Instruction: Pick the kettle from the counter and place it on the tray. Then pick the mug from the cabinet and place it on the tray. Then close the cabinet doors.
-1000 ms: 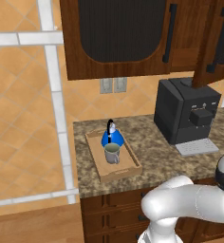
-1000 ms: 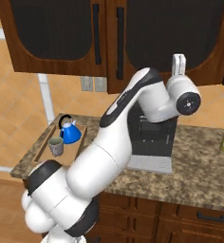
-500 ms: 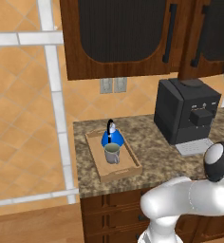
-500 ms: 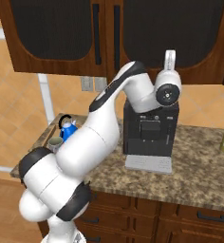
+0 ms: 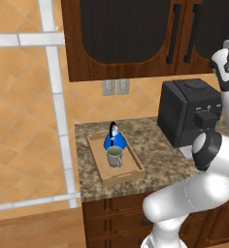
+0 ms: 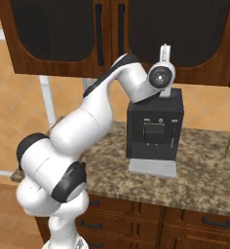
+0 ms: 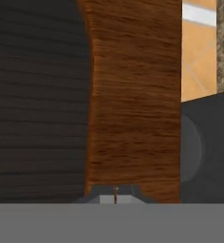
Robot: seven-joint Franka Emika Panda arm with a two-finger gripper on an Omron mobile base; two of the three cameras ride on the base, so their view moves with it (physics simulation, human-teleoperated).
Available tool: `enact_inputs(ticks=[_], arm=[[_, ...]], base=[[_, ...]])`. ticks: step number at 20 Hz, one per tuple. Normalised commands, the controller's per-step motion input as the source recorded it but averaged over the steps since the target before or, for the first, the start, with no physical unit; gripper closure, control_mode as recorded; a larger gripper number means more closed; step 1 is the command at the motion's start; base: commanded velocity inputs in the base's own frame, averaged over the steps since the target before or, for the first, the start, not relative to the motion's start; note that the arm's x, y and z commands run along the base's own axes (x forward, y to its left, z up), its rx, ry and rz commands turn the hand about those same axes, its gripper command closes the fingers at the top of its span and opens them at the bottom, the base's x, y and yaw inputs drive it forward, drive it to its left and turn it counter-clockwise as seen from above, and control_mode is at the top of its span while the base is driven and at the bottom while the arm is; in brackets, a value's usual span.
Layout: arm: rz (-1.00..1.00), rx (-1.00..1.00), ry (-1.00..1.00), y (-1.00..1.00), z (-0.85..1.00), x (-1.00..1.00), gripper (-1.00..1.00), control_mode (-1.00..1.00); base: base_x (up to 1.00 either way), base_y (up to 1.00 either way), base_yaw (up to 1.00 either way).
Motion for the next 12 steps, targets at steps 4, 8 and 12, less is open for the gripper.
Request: enact_inputs(ticks=[4,8,12], arm=[[0.0,0.0,0.06,0.58,-0.12,0.86,1.0,-1.0],[-0.01,0.0,0.0,0.44,-0.21,0.66,1.0,-1.0],[-0.03,0.0,0.0,0.38,-0.29,0.52,1.0,-1.0]], base=[[0.0,0.0,0.0],[0.0,0.0,0.0],[0.0,0.0,0.0]])
